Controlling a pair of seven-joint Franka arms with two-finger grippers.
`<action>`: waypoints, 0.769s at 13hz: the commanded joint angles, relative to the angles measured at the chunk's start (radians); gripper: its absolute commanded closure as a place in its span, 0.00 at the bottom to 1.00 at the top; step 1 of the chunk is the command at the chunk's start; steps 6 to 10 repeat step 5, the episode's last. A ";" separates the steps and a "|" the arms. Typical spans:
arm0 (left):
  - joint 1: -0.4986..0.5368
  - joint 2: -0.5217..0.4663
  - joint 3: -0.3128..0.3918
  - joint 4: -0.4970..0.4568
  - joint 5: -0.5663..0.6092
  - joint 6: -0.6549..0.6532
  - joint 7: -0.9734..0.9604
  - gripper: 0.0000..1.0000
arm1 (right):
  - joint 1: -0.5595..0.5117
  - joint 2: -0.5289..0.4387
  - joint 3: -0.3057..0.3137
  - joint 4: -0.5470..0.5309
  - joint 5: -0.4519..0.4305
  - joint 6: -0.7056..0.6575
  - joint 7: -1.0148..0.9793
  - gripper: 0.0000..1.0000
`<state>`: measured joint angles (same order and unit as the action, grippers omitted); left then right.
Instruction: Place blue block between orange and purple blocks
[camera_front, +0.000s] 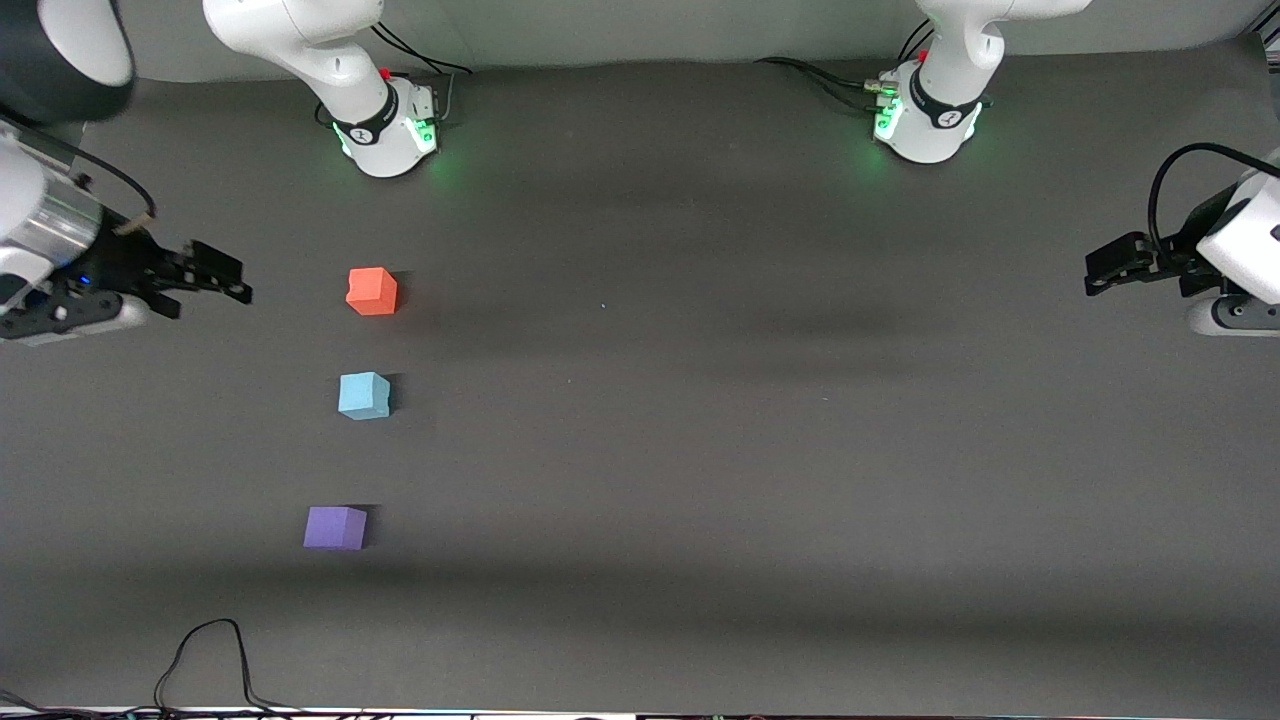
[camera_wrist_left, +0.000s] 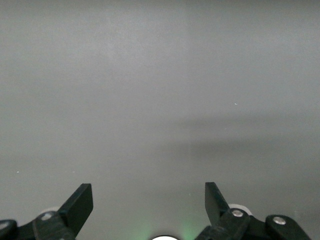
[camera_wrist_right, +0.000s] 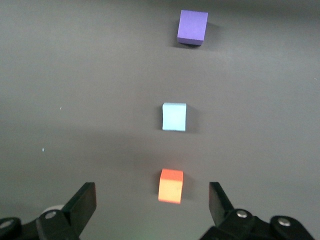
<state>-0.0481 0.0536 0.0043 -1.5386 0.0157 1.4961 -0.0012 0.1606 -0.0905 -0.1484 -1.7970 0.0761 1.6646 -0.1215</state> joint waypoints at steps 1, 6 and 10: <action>-0.015 -0.023 0.010 -0.026 -0.006 0.015 -0.017 0.00 | -0.093 0.021 0.115 0.061 -0.018 -0.054 -0.015 0.00; -0.015 -0.023 0.010 -0.029 -0.006 0.016 -0.017 0.00 | -0.142 0.008 0.176 0.061 -0.054 -0.054 -0.013 0.00; -0.015 -0.023 0.010 -0.029 -0.006 0.016 -0.017 0.00 | -0.142 0.008 0.176 0.061 -0.054 -0.054 -0.013 0.00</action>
